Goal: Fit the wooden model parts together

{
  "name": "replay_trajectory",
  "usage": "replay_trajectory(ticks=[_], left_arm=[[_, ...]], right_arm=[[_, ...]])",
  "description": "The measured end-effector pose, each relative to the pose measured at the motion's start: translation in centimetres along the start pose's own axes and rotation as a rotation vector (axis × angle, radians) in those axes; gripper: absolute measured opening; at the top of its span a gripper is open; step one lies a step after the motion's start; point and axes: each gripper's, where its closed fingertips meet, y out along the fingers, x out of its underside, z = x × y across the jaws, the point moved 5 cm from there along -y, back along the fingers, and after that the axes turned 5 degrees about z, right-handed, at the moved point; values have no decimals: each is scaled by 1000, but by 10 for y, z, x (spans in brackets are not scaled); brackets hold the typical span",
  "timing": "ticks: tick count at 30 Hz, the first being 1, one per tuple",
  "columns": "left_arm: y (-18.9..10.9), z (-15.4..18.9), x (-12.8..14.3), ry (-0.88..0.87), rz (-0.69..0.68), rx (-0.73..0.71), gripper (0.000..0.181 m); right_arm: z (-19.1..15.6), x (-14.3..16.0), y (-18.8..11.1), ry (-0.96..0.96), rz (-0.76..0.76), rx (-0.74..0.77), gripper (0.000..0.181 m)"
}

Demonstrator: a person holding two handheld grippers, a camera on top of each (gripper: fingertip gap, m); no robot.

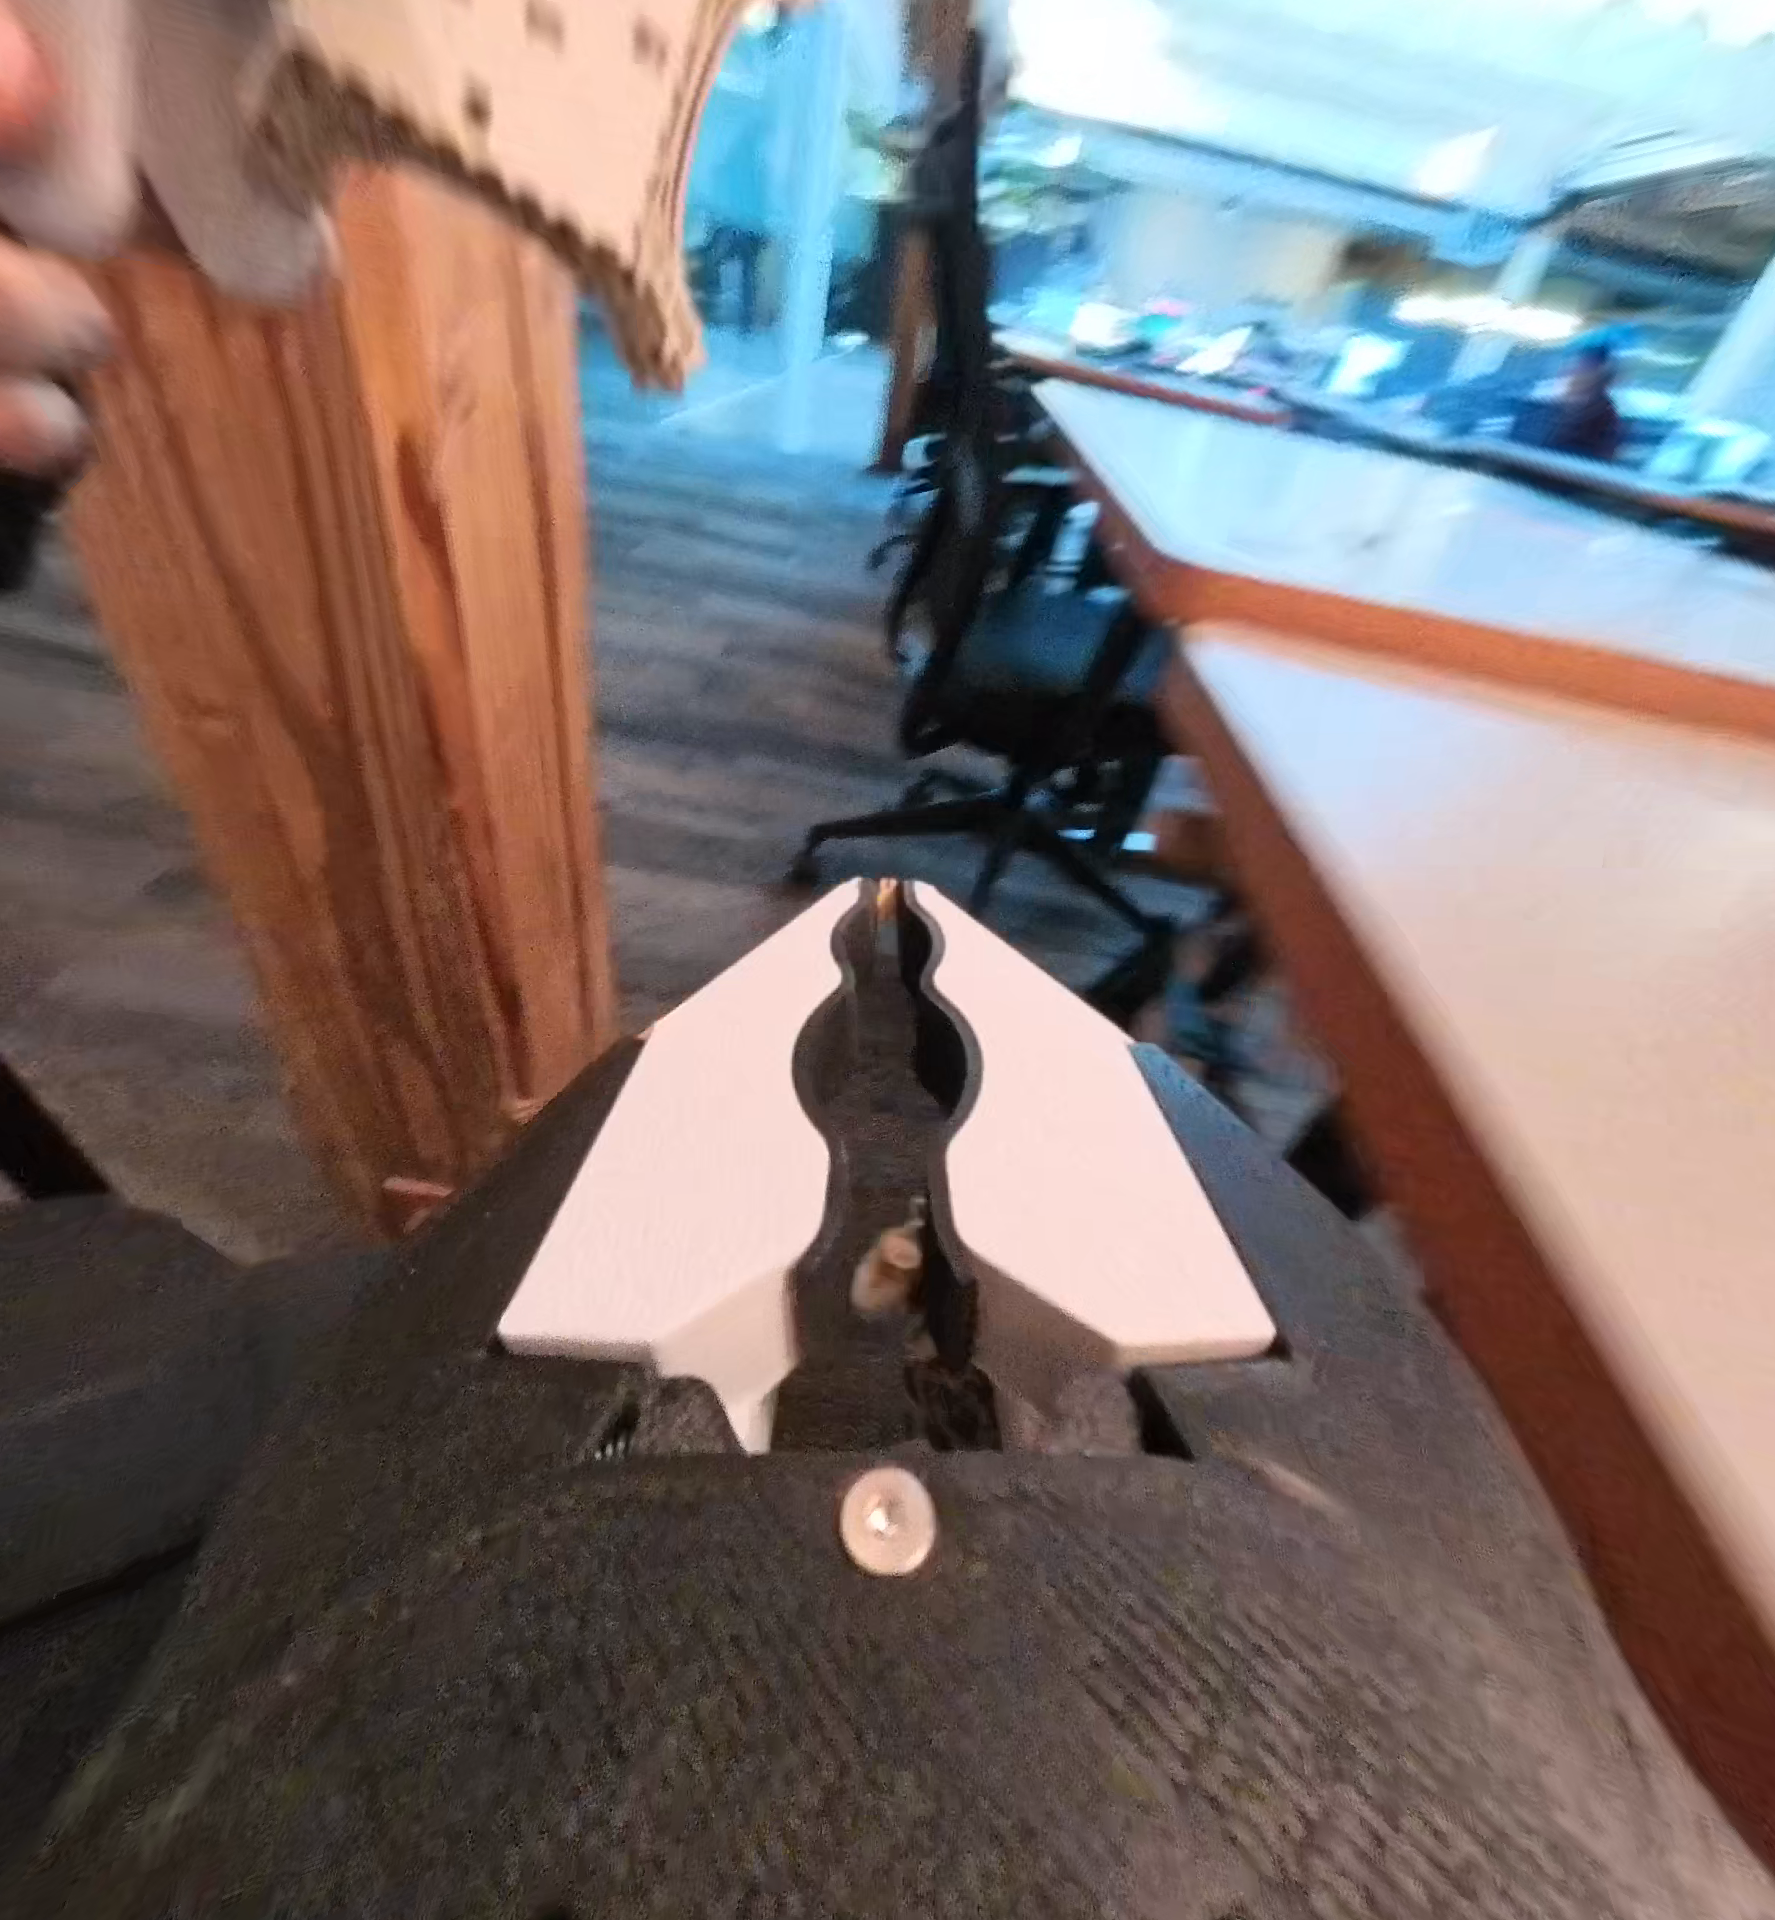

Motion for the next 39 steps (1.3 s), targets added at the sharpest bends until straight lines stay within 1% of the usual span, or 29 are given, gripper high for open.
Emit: replay_trajectory(ticks=[2, 3, 5, 6, 8, 9, 10, 11, 12, 14, 15, 17, 19, 21, 24, 26, 29, 32, 35, 36, 37, 39], left_arm=[[24, 27, -21, 80, -5, 69, 12], [37, 41, -26, 99, -17, 106, 12], [66, 72, -28, 110, -37, 180, 12], [81, 90, -25, 106, -57, 229, 12], [111, 126, -12, 92, -118, 315, 12], [126, 146, -4, 87, -149, 364, 12], [140, 166, 5, 80, -186, 411, 12], [152, 185, 13, 78, -219, 460, 12], [164, 202, 21, 87, -250, 503, 12], [185, 226, 32, 142, -303, 553, 12], [196, 233, 36, 175, -321, 569, 12], [221, 244, 42, 213, -352, 596, 12], [250, 251, 48, 225, -370, 626, 12], [284, 258, 55, 236, -377, 660, 12], [341, 272, 68, 262, -380, 730, 12], [378, 284, 77, 254, -382, 785, 12], [420, 305, 89, 183, -375, 851, 11], [439, 319, 96, 120, -360, 874, 12], [439, 325, 99, 64, -362, 886, 11], [438, 326, 100, 49, -370, 889, 11], [435, 328, 101, 32, -384, 895, 11], [429, 333, 97, 10, -397, 917, 11]], right_arm=[[31, -50, -67, -4, 30, 159, 2], [48, -69, -101, -27, 21, 244, 2], [81, -85, -167, -85, -108, 361, 2], [101, -85, -202, -101, -184, 429, 2], [138, -63, -270, -73, -426, 523, 2], [151, -50, -301, -22, -532, 539, 2], [158, -35, -329, 62, -625, 520, 2], [167, -26, -354, 132, -669, 536, 1], [174, -21, -376, 164, -671, 567, 1], [180, -7, -411, 269, -720, 558, 1], [185, -1, -425, 281, -745, 589, 1], [194, 10, -446, 281, -801, 628, 2], [201, 21, -455, 281, -846, 647, 2], [208, 23, -451, 281, -817, 632, 3], [218, 25, -445, 287, -820, 571, 4], [227, 25, -445, 275, -823, 559, 27], [228, 23, -453, 321, -814, 486, 39], [224, 17, -467, 330, -798, 473, 36], [228, 11, -473, 304, -737, 518, 29], [227, 13, -472, 340, -731, 495, 30], [225, 17, -472, 379, -752, 461, 30], [228, 22, -478, 402, -829, 489, 34]])
